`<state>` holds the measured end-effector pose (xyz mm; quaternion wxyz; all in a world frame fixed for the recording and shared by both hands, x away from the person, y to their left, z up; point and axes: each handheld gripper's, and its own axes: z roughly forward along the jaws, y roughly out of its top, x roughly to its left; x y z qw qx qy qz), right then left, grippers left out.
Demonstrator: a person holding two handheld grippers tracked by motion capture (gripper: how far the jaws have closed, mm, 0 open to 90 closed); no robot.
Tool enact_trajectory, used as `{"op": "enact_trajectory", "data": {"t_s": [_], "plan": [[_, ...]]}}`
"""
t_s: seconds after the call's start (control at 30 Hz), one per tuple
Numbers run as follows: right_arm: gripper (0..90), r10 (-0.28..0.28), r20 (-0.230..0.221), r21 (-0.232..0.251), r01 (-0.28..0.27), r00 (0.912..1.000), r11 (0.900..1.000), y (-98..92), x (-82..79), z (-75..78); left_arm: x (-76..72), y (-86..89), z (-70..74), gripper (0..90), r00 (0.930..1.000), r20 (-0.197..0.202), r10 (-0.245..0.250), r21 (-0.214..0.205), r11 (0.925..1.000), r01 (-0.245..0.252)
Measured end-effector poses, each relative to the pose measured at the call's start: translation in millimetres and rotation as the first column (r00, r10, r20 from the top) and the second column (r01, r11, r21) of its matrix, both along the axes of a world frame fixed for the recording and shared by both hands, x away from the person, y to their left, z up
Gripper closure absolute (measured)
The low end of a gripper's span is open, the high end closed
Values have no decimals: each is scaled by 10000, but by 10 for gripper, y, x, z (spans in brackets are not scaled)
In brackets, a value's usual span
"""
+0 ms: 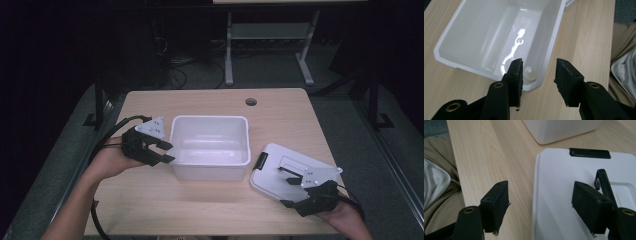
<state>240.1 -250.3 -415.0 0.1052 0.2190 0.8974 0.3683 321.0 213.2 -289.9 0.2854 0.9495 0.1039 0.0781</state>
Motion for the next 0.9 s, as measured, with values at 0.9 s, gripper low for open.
{"op": "enact_trajectory", "data": {"t_s": [0.9], "plan": [[297, 238, 138, -481, -231, 9996, 9986, 80, -58, 71, -428, 405, -275, 546, 9975, 436, 555, -646, 9965, -526]]}}
